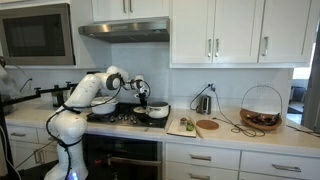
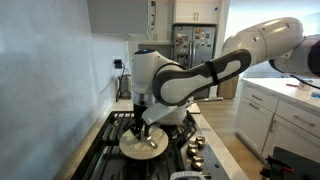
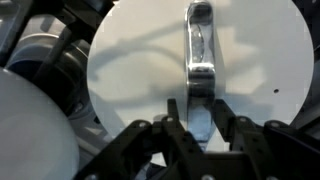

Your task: Pick the lid on the stove and put it on the uncovered pot

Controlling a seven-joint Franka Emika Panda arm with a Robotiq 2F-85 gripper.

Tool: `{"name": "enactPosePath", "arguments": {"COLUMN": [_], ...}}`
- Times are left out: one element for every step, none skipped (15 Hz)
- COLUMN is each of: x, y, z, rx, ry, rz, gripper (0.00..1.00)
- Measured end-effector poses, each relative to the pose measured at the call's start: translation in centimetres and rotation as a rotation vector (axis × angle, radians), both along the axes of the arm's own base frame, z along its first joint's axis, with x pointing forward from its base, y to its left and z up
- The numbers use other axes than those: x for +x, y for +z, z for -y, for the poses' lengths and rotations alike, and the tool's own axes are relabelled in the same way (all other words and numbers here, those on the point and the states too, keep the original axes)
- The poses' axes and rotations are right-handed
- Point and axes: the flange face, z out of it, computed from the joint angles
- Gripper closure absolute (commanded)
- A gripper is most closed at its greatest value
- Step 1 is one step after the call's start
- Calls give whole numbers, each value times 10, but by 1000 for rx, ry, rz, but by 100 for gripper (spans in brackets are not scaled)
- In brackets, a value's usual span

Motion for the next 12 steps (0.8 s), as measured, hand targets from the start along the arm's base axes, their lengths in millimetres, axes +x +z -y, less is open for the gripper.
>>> {"name": "enactPosePath", "arguments": {"x": [0,1,1,1,1,1,1,1,1,1,0,-1], "y": [0,0,0,0,0,0,0,0,0,0,0,0], "z": [1,1,1,1,1,1,1,1,1,0,-1,-2], "rx": [0,2,2,2,2,2,2,2,2,2,0,-3], "ry": [-1,-1,0,0,0,0,0,0,0,4,17,28], "rz": [0,2,2,2,2,2,2,2,2,2,1,0], "gripper": [83,86,84,89,93,94,94,94,94,94,94,94]}}
